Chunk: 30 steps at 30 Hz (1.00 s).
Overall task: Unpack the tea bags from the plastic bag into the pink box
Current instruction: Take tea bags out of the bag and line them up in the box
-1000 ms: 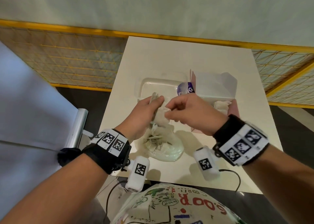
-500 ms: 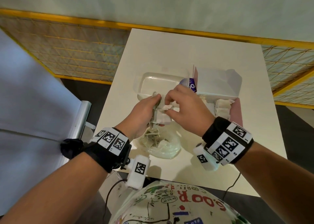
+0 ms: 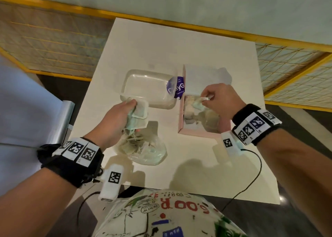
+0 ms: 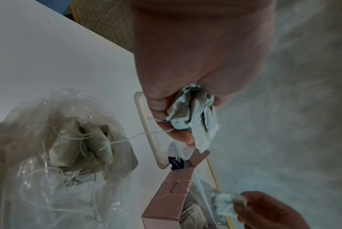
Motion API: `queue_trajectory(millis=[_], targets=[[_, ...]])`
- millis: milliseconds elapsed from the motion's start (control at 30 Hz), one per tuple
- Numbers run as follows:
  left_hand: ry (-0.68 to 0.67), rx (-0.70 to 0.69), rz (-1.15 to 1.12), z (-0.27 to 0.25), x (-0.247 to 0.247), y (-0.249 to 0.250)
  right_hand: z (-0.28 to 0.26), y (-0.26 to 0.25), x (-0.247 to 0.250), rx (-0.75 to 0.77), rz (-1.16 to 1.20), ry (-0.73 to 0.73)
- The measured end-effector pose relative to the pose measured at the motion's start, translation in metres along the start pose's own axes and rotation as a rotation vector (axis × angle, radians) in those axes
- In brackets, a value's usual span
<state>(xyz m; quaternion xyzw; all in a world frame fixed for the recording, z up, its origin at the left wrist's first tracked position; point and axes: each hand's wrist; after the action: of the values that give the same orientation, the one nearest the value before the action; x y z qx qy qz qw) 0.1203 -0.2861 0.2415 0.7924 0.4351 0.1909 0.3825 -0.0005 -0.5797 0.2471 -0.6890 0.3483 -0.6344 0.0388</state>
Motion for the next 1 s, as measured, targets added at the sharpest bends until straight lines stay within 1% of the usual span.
queue_trajectory(millis=[67,133,233,333,433,633,733,900,1000], targets=[[0.019,-0.008,0.023,-0.001,-0.003,-0.001,0.001,0.013,-0.013,-0.032,-0.092,-0.088],[0.028,-0.010,0.043,-0.001,-0.005,-0.003,0.003,0.019,-0.026,-0.040,-0.201,-0.205],[0.040,0.001,0.038,0.001,-0.006,-0.007,0.014,0.020,-0.047,-0.052,-0.203,-0.408],[0.075,0.011,0.030,0.002,-0.008,-0.012,0.027,0.023,-0.064,-0.066,-0.247,-0.492],[0.104,0.022,0.041,-0.002,-0.011,-0.016,0.034,0.026,-0.075,-0.078,-0.293,-0.490],[0.135,0.048,0.022,-0.007,-0.014,-0.023,0.039,0.030,-0.081,-0.091,-0.293,-0.355],[0.120,0.050,-0.010,-0.009,-0.016,-0.025,0.042,0.031,-0.081,-0.099,-0.221,-0.334],[0.106,0.065,-0.110,-0.011,-0.017,-0.026,0.040,0.028,-0.086,-0.039,-0.135,-0.328],[0.094,0.067,-0.130,-0.012,-0.015,-0.028,0.038,0.028,-0.085,-0.036,-0.067,-0.315]])
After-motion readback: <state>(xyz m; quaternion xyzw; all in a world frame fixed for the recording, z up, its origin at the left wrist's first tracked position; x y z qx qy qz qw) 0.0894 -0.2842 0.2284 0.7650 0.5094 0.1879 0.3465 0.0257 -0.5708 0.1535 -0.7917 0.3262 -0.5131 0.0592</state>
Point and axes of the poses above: each hand's wrist, its own z-axis towards the middle knuckle, its own x-axis out of the back of the hand, y = z × x, and after that the axes turned 2 degrees about x, right-handed
